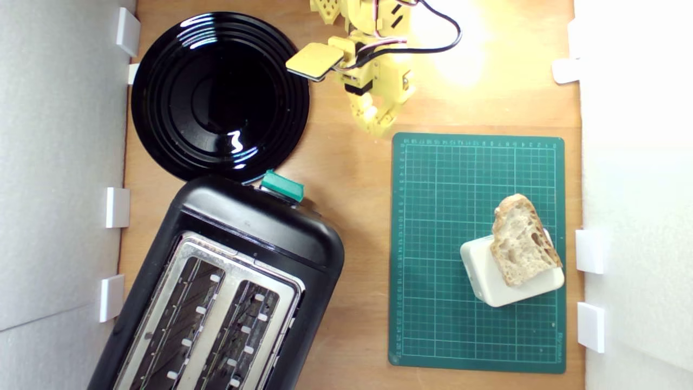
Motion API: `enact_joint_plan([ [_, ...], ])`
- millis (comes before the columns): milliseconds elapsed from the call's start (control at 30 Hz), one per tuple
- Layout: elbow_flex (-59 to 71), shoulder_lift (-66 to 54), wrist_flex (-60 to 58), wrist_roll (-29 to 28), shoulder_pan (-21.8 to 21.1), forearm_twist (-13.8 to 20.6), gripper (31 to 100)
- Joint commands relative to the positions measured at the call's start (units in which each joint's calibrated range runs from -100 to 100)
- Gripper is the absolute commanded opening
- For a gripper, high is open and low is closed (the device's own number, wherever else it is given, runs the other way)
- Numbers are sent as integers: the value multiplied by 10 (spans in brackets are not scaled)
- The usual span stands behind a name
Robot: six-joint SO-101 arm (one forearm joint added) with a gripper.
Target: Pick bread and place in toaster
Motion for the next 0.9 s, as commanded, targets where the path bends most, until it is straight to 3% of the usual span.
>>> enact_joint_plan([
  [0,-25,74,-102,-21,0,-3,308],
  [367,-28,241,-325,-87,-33,-3,310],
  [633,-28,349,-485,-118,-81,5,310],
  [867,-28,469,-659,-154,-85,7,311],
])
